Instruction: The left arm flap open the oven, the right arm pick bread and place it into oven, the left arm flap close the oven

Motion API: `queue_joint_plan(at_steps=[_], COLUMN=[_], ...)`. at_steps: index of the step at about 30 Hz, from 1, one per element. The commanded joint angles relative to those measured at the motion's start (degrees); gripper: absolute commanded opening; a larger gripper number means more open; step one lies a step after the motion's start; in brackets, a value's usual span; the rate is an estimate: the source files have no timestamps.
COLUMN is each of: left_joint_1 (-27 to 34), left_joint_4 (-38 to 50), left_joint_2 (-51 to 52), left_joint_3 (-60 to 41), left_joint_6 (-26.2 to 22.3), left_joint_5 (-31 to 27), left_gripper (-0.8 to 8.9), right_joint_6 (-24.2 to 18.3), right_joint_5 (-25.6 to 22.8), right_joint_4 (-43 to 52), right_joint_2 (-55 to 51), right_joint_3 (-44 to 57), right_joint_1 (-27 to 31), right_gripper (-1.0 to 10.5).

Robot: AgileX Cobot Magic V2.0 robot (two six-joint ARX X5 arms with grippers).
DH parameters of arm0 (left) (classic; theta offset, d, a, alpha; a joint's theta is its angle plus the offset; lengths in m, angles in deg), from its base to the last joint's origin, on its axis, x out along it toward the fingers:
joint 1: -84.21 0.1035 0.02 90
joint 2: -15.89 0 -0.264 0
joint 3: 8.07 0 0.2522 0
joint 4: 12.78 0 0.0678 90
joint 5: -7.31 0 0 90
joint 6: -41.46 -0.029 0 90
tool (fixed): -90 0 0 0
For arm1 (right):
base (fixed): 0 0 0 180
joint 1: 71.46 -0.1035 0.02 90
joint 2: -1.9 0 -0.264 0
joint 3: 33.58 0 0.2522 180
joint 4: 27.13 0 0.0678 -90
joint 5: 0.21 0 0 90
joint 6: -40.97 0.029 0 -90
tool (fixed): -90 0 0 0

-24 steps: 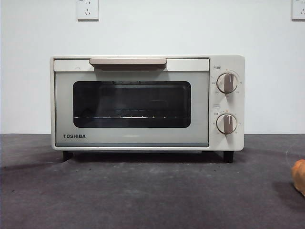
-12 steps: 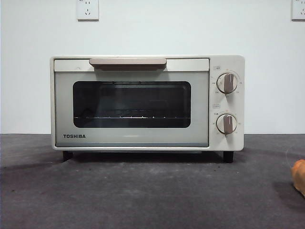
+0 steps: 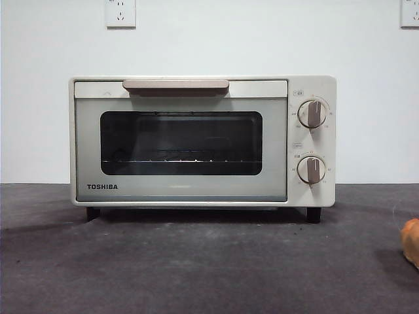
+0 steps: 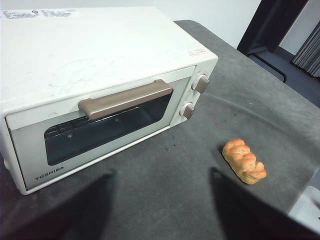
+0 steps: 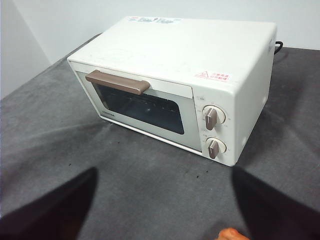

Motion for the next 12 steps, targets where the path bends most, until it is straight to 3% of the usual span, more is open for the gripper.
queue_joint_plan(at_steps=[1, 12], left_joint_1=[-0.26, -0.26], left_joint_4=[0.63, 0.66], left_joint_2=[-0.24, -0.24], left_joint_3=[1.03, 1.01], left_joint_6=[-0.68, -0.04], left_joint_5=[0.26, 0.28], left_gripper=[4.47, 4.38], right_joint_6=[0.48, 6.95], right_joint_5=[0.02, 0.94], right_joint_4=[0.52, -2.95], right_joint_2=[0.42, 3.30], right_joint_3=[-1.03, -1.01], right_joint_1=[-0.15, -0.20], right_gripper=[5.0, 5.0])
